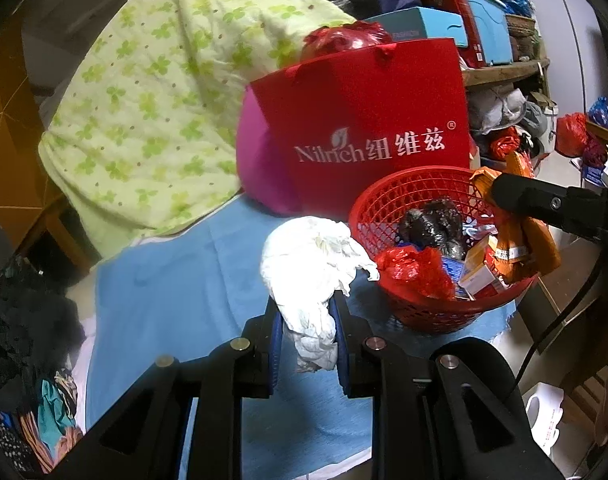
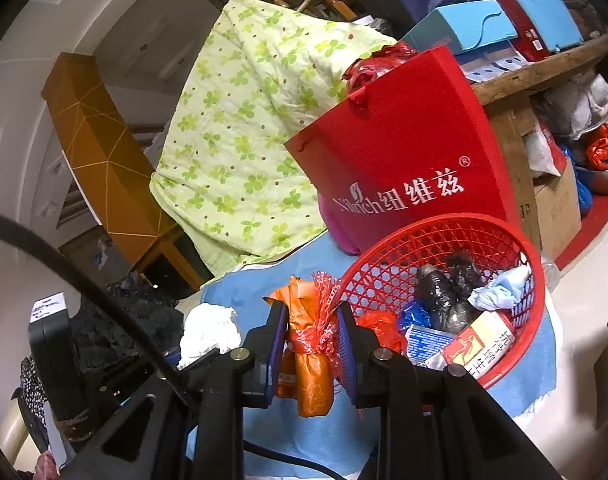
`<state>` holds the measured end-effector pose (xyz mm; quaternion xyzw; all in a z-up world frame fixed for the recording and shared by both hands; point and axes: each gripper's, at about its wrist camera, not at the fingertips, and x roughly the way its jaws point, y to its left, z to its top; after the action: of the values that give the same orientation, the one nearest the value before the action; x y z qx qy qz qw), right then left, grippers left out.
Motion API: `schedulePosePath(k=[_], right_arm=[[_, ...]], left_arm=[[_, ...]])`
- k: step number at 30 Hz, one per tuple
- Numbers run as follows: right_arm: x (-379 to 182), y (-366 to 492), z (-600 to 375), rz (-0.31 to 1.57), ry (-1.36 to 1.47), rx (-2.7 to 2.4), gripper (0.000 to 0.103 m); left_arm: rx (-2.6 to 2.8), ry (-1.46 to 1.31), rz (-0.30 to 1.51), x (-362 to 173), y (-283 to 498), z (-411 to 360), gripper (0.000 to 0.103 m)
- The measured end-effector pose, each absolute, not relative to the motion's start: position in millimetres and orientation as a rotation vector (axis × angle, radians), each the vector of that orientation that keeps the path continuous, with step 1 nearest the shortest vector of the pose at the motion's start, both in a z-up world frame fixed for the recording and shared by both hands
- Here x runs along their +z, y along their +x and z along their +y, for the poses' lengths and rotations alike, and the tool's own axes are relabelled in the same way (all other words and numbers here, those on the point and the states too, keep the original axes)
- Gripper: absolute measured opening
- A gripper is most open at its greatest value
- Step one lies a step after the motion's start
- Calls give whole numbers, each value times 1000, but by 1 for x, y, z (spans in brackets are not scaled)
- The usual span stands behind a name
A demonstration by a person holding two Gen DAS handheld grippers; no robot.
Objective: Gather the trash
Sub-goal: 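Carry the tissue and wrapper over the red basket with both grippers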
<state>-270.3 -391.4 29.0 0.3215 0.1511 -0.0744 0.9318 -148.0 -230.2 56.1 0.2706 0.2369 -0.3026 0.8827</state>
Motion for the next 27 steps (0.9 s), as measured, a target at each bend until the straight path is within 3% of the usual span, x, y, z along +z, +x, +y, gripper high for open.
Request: schedulePosePath(k=[27], right_arm=[[20, -304, -431, 260, 721, -244, 27]], left_arm=[[-718, 642, 448, 56, -176, -285, 24]])
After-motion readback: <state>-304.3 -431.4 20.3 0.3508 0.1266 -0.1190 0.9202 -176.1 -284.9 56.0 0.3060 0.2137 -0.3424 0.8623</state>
